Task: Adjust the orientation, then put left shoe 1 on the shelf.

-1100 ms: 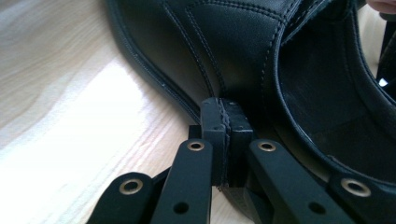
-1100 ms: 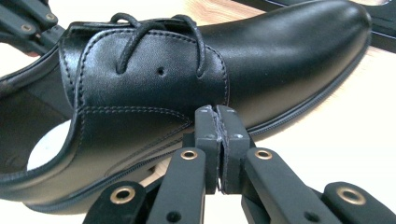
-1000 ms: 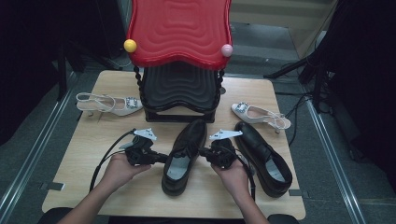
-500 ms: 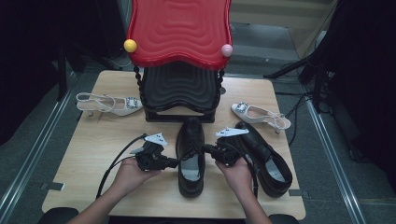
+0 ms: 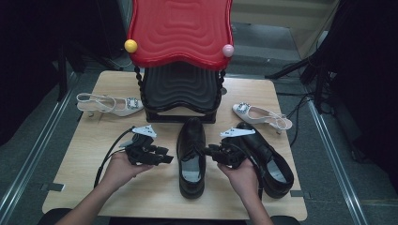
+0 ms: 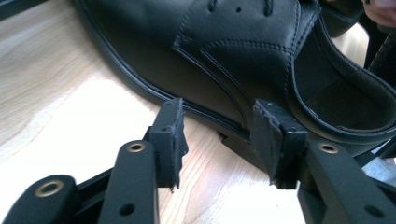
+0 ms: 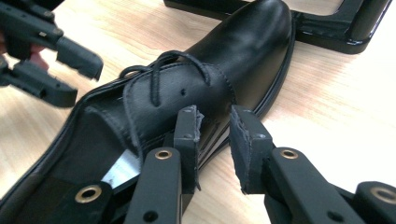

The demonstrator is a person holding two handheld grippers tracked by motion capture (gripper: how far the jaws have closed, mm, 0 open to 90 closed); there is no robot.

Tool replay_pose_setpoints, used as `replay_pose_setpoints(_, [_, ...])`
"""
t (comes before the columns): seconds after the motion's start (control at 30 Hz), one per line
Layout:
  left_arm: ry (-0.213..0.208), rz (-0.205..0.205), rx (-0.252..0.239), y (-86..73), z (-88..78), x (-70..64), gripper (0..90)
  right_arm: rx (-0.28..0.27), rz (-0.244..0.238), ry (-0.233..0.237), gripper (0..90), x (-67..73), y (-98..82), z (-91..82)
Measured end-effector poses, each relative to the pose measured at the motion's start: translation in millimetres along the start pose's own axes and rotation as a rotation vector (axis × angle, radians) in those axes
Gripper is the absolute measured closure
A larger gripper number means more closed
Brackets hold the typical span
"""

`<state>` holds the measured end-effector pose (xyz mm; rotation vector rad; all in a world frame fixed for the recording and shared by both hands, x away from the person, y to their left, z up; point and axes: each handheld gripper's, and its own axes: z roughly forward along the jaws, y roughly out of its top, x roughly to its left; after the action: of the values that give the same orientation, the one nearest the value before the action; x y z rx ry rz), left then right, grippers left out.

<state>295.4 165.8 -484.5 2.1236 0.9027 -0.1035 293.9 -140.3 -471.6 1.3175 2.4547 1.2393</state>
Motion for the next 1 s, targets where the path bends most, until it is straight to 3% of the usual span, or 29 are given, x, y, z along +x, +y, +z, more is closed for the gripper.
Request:
replay_pose_setpoints(0.13, [0.004, 0.012, 0.006, 5.0, -7.8, 2.4, 62.1, -0.003, 0.021, 0.007, 70.4, 4.8, 3.8, -8.5])
replay_pose_setpoints(0.33, [-0.007, 0.018, 0.006, 11.6, -14.1, 5.0, 68.8, 0.004, -0.018, -0.004, 70.1, 17.4, 6.1, -13.2])
replay_pose_setpoints(0.57, [0.001, 0.050, 0.007, 19.8, -21.3, 2.4, 78.8, 0.013, -0.019, 0.010, 69.5, 26.4, 10.8, -21.9])
replay_pose_setpoints(0.8, [0.015, 0.095, 0.003, 46.0, -37.6, 1.8, 82.9, 0.037, -0.009, 0.046, 66.2, 43.0, 15.6, -26.4])
replay_pose_setpoints(1.0, [0.010, 0.098, -0.030, 64.2, -49.1, 7.1, 86.9, 0.075, -0.023, 0.080, 65.9, 55.1, 14.4, -18.7])
